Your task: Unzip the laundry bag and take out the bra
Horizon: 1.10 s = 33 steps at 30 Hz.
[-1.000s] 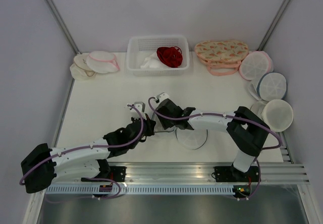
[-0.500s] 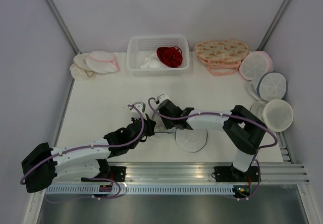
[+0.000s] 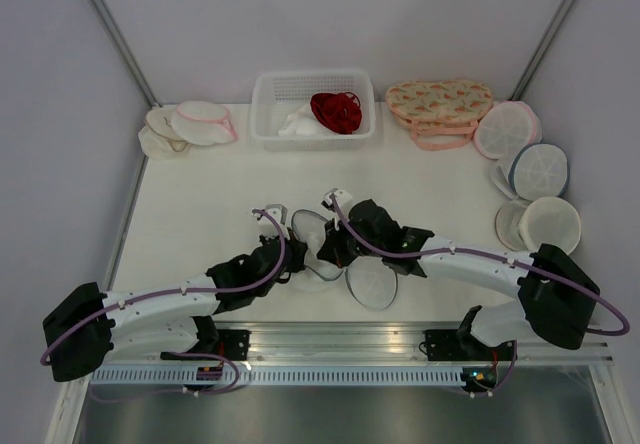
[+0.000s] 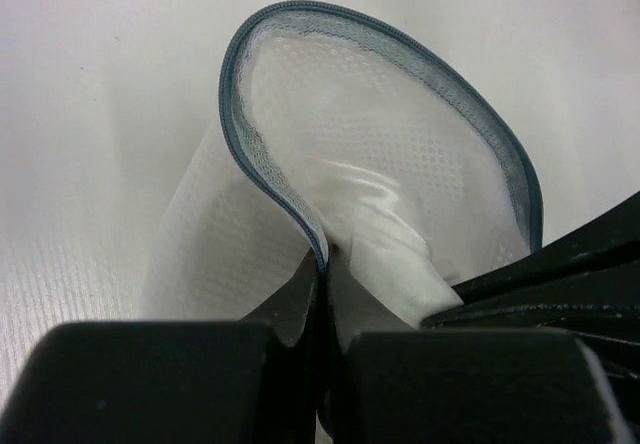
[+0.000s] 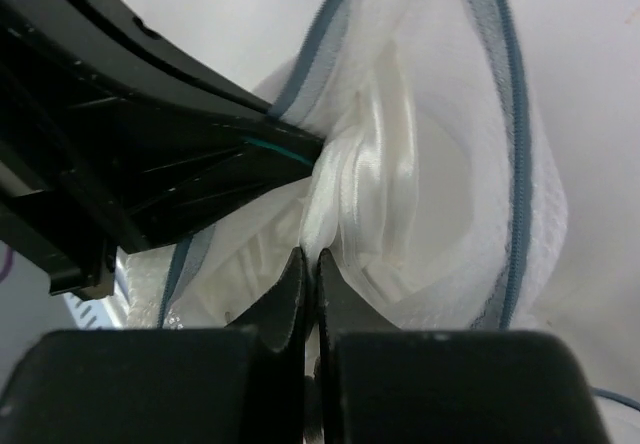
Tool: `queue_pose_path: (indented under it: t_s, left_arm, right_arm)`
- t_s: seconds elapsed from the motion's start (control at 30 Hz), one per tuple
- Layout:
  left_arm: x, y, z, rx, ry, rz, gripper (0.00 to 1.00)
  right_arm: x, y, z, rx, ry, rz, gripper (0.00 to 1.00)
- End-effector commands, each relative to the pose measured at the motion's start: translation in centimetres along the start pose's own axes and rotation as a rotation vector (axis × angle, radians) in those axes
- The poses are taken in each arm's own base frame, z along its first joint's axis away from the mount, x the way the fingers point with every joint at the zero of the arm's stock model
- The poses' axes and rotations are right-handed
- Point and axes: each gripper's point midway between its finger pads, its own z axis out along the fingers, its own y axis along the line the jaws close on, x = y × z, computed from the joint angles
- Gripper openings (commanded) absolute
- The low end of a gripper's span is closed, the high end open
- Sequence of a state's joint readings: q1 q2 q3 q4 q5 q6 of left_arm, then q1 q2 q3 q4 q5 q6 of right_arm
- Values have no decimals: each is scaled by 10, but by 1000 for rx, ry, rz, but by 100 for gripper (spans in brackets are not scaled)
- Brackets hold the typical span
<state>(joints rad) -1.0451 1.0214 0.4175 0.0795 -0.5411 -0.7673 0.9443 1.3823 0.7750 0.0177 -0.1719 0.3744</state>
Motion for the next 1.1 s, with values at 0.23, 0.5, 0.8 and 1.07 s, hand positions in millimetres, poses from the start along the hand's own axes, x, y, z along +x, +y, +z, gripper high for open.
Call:
queue_pose_path:
  t_s: [0.23, 0.5, 0.8, 1.07]
  left_arm:
    - [-1, -1, -1, 2, -8, -31, 2]
    - [2, 2, -1, -2, -1, -33, 2]
    - [3, 0, 0, 1, 4, -38, 2]
    - [8, 0, 1, 7, 18, -53, 2]
  right_arm:
    - [-34, 32, -16, -187, -269, 98, 0]
    - [-77, 30, -84, -196, -637, 167, 0]
    - [-90, 26, -137, -306, -914, 338, 0]
    - [-95, 28, -167, -467, -1083, 460, 0]
